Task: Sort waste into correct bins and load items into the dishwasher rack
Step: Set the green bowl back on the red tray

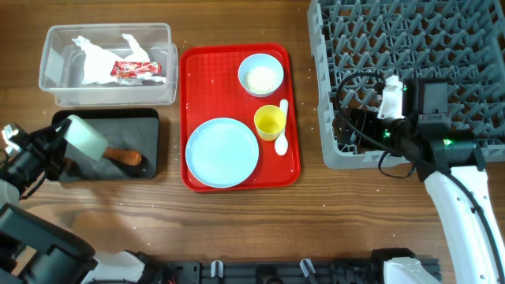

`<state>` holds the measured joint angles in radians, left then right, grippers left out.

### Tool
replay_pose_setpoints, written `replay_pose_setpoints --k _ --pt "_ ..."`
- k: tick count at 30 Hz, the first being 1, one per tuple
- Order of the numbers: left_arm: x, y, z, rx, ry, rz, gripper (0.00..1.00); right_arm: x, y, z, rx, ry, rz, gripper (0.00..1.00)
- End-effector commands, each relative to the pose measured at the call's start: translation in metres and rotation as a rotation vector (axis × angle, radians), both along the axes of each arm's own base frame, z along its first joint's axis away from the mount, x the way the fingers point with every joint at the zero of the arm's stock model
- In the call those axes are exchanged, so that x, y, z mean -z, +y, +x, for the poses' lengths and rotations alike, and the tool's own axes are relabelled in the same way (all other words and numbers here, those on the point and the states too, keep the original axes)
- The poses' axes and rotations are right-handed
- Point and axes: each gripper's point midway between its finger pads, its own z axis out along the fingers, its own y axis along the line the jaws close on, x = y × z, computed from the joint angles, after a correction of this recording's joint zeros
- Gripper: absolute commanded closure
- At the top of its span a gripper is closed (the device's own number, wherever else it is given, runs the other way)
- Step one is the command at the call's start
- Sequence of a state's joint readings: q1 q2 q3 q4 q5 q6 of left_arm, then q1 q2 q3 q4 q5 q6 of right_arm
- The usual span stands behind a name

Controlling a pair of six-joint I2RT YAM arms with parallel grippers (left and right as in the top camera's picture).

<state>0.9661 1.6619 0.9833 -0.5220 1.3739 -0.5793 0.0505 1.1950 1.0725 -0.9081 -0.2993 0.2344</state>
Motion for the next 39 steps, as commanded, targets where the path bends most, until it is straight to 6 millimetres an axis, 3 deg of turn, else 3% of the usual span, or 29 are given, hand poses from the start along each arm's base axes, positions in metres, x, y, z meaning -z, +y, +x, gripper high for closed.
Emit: replay_pose_setpoints --k 1,6,11,13,16,20,22,27,30,34,39 --pt "-0.007 -0.019 0.008 0.066 -0.034 0.002 0.96 -0.006 0.001 0.006 0.002 -0.022 0.012 0.0" --pt "-0.044 -0.071 0.027 0.22 -0.162 0.158 0.96 -0.007 0.001 0.007 0.003 -0.025 0.012 0.0" --pt "-0.086 -0.148 0.041 0.336 -0.233 0.452 0.96 -0.008 0.001 0.009 0.003 -0.035 0.013 0.0" --pt "-0.095 -0.174 0.047 0.337 -0.254 0.591 0.96 -0.008 0.001 0.009 0.003 -0.035 0.013 0.0" --pt "-0.093 -0.213 0.058 0.299 -0.24 0.85 0.96 -0.009 0.001 0.011 0.002 -0.042 0.013 0.0" --pt "-0.076 -0.265 0.067 0.317 -0.257 1.184 0.96 -0.01 0.001 0.013 0.024 -0.044 0.027 0.0" --pt "-0.057 -0.293 0.069 0.34 -0.251 1.377 0.96 -0.01 0.001 0.013 0.023 -0.044 0.026 0.0" --pt "-0.006 -0.321 0.087 0.428 -0.235 1.56 0.94 -0.01 0.001 0.012 0.023 -0.044 0.026 0.0" --pt "0.028 -0.332 0.104 0.494 -0.251 1.625 0.94 -0.01 0.001 0.012 0.023 -0.043 0.026 0.0" --pt "0.069 -0.327 0.119 0.496 -0.18 1.681 0.96 -0.009 0.001 0.011 0.023 -0.037 0.025 0.0" --pt "0.108 -0.326 0.115 0.572 -0.109 1.698 0.96 -0.009 0.001 0.011 0.023 -0.037 0.026 0.0"
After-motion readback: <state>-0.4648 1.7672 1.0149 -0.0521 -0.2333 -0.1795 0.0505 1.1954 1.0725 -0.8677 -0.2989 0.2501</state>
